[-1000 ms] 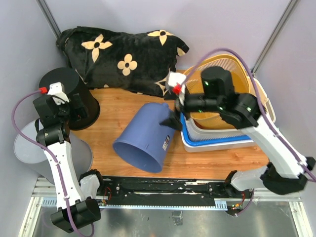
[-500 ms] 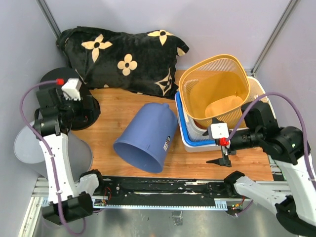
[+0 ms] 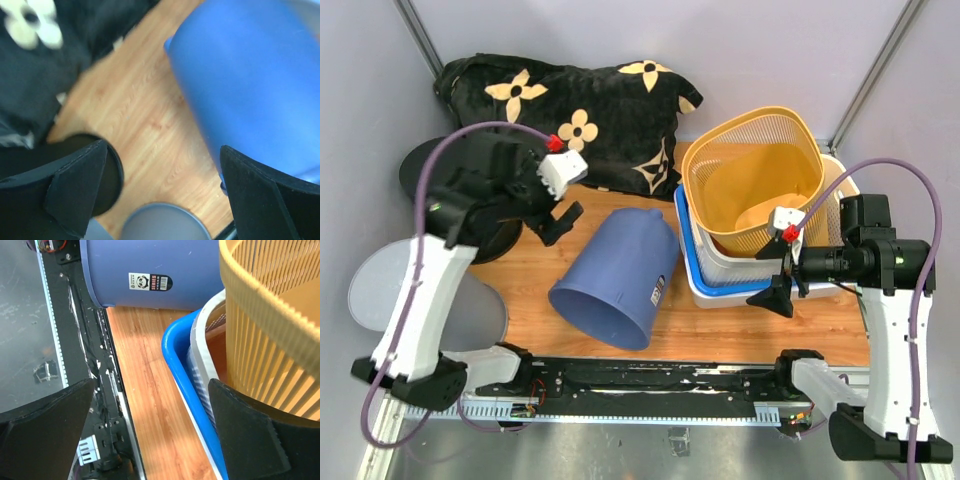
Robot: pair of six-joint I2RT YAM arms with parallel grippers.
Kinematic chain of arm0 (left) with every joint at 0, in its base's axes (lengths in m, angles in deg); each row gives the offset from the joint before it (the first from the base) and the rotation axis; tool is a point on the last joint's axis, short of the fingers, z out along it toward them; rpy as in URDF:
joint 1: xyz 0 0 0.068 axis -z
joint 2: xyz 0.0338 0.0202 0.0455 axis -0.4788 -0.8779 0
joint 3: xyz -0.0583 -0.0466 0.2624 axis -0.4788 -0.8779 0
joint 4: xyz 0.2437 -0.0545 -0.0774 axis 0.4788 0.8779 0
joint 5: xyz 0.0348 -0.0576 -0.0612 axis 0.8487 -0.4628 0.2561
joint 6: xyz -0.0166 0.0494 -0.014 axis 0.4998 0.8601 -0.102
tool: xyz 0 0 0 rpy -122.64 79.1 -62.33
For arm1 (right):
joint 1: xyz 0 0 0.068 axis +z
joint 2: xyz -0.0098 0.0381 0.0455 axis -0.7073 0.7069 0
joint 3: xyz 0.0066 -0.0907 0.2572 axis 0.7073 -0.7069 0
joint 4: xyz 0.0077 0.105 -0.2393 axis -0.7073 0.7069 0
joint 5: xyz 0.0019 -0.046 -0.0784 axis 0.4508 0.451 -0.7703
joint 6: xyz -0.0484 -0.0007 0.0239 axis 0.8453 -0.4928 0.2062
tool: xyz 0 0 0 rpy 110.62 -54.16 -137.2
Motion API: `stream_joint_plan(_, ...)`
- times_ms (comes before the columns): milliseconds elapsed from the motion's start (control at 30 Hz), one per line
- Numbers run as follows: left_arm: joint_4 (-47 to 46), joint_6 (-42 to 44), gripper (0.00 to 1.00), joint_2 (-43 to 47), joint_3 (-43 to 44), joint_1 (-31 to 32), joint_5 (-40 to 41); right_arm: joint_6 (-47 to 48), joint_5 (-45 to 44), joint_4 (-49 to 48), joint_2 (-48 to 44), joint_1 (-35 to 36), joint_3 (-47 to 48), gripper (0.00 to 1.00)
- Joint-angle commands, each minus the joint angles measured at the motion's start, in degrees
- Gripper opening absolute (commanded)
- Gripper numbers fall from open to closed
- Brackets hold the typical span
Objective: Turn the large container upside down
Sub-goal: Adjust the container at the center of the board.
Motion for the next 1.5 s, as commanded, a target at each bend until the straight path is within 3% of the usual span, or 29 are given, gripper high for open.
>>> stream_joint_plan(0,11.1,10.6,0.99,7.6,12.2,0.7,-19.1,3.0,4.9,5.1,0.8,-4.9,-2.2,1.0)
stream_joint_plan(300,11.2,11.7,0.99,17.6,-9.2,12.9,-21.5,1.3,5.8,3.9,3.0,-10.3,-4.2,1.0)
stream_joint_plan(467,11.1,10.2,0.99,17.3,-14.9,19.5,-15.5,0.6,6.7,3.6,3.3,-12.4,-4.8,1.0)
stream_joint_plan(633,10.2,13.9,0.99,17.0,-18.1,20.2,-9.3,0.0,7.6,3.0,2.9,-14.5,-5.9,1.0)
stream_joint_plan(833,-3.4,14.9,0.99,20.7,-28.1,20.2,-0.5,-0.4,8.4,2.5,2.3,-16.3,-6.1,1.0)
stream_joint_plan(1200,-36.1,6.2,0.99,24.9,-44.8,20.8,11.9,-1.6,7.5,1.6,1.2,-17.0,-6.4,1.0)
stream_joint_plan(1467,-44.9,-1.4,0.93,27.1,-51.1,20.9,19.2,-2.4,6.6,0.8,0.2,-17.0,-7.6,1.0)
